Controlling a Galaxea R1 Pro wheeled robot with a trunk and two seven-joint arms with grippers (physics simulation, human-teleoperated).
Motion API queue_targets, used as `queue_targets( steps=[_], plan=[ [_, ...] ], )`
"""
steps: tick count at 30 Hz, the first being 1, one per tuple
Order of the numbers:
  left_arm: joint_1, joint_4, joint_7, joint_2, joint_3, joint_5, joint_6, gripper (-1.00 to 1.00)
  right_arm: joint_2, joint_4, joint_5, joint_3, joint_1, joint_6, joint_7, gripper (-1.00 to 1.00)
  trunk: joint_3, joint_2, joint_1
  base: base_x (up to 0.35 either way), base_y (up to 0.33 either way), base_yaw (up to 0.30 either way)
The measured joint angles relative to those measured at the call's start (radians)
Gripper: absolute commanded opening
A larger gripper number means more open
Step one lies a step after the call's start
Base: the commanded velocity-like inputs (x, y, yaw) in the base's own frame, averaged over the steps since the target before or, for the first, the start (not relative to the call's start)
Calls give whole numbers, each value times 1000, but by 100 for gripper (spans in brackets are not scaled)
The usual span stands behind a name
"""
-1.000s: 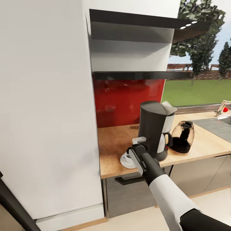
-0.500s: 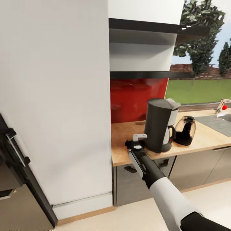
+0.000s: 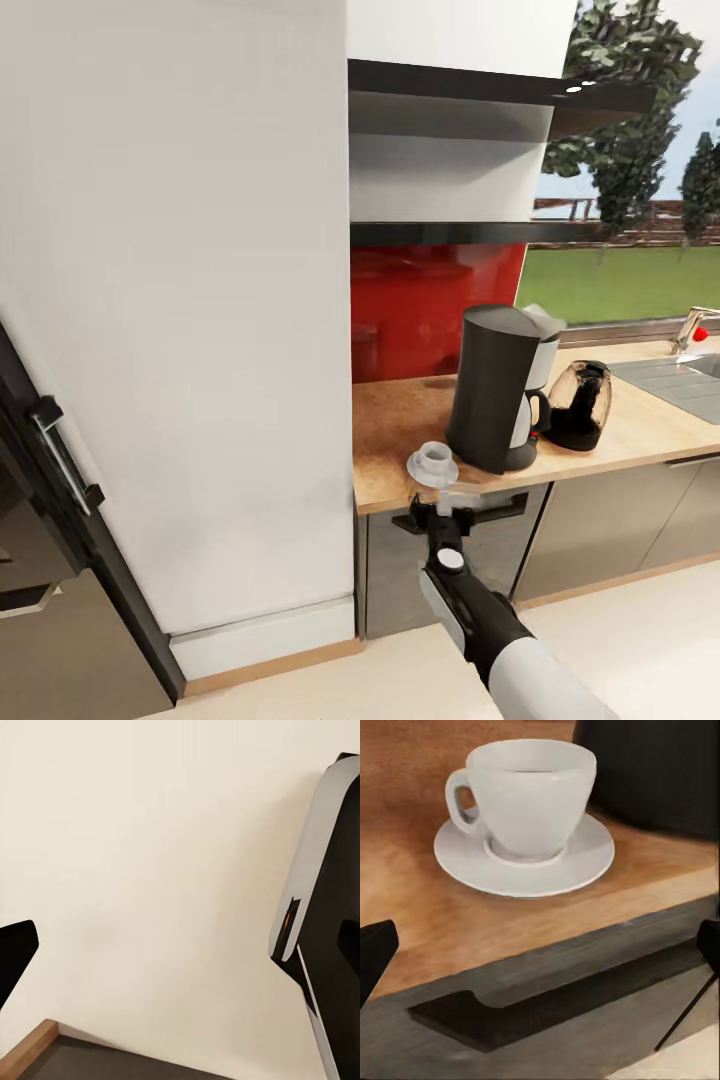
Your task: Set up a coffee station on the kitchen countertop: keep the coffee maker on the countertop, move the bottle of coffee from the kitchen shelf to the counter next to the coffee maker, place a paper coffee filter on top of the coffee maker, put the saucer next to the coffee maker with the coffee cup on the saucer, and place the electric kettle next to the coffee maker.
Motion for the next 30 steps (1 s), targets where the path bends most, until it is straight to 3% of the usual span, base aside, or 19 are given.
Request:
queue_targets(
  steps=[5, 8, 11, 16, 19, 21, 25, 26, 29, 30],
  plan=[
    [0, 0, -1, -2, 0, 0, 0, 100, 4, 273, -4, -7, 47, -259, -1, 100, 0, 0, 0, 0, 0, 0],
    [0, 0, -2, -4, -1, -1, 0, 100, 4, 411, -7, -9, 51, -373, -1, 100, 0, 0, 0, 0, 0, 0],
    [0, 0, -2, -5, -3, -1, -2, 100, 4, 521, -8, -10, 55, -430, -1, 100, 0, 0, 0, 0, 0, 0],
    [0, -3, -3, -13, -2, -2, -3, 100, 21, 610, -6, -8, 79, -445, 3, 100, 0, 0, 0, 0, 0, 0],
    [-1, -6, -3, -16, 0, -16, -4, 100, 27, 622, -6, -8, 107, -431, 4, 100, 0, 0, 0, 0, 0, 0],
    [-2, -9, -3, -17, 2, -45, -7, 100, 33, 625, -7, -10, 146, -366, 14, 100, 0, 0, 0, 0, 0, 0],
    [-4, -12, -4, -18, 2, -63, -10, 100, 30, 626, -5, -10, 183, -264, 120, 100, 0, 0, 0, 0, 0, 0],
    [-5, -20, -4, -18, 1, -65, -11, 100, 26, 627, -5, -15, 193, -203, 182, 100, 0, 0, 0, 0, 0, 0],
    [-5, -28, -4, -16, 0, -68, -12, 100, 11, 625, -6, -26, 200, -26, 250, 100, 0, 0, 0, 0, 0, 0],
    [-5, -28, -4, -16, 0, -68, -12, 100, 8, 624, -7, -32, 200, 1, 257, 100, 0, 0, 0, 0, 0, 0]
  ],
)
